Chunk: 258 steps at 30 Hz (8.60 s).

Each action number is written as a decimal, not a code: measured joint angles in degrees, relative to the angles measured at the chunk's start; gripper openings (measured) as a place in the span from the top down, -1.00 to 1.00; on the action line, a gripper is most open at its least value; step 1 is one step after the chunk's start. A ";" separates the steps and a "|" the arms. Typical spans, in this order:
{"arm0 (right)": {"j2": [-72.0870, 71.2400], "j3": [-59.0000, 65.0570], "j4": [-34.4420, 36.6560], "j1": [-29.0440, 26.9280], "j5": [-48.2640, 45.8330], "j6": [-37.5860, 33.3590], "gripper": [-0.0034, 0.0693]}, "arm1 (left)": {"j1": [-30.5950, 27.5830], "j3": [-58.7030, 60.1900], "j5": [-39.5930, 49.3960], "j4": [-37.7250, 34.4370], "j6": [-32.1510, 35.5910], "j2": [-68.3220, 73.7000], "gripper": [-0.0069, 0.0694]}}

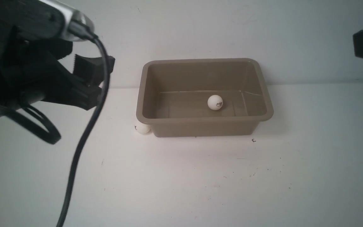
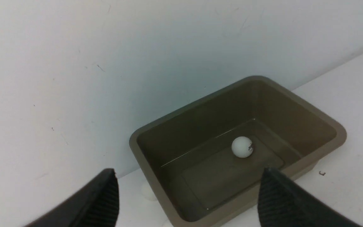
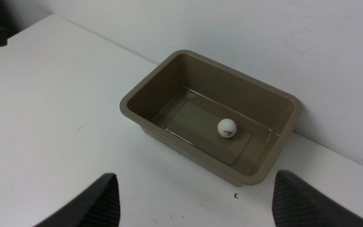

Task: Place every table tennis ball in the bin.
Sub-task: Use the left arm to clamp the table tennis ball closest to it

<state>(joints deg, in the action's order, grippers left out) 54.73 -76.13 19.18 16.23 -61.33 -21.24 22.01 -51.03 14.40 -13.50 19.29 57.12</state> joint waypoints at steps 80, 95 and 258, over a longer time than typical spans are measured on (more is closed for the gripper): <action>0.00 0.00 38.80 0.00 -10.03 -12.91 0.29 | 0.13 0.00 -1.43 -23.45 0.59 -1.82 -0.58; 0.00 0.00 39.13 0.00 -10.14 -12.91 0.29 | 0.13 0.00 -1.43 -23.45 0.65 -1.82 -0.58; 0.00 0.00 38.95 0.00 -10.95 -12.92 0.29 | 0.17 0.00 -9.60 -26.41 11.46 -1.86 -0.58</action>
<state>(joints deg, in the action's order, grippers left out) 54.73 -76.13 58.13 16.23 -72.28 -34.16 22.18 -51.03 4.80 -39.91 30.75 55.25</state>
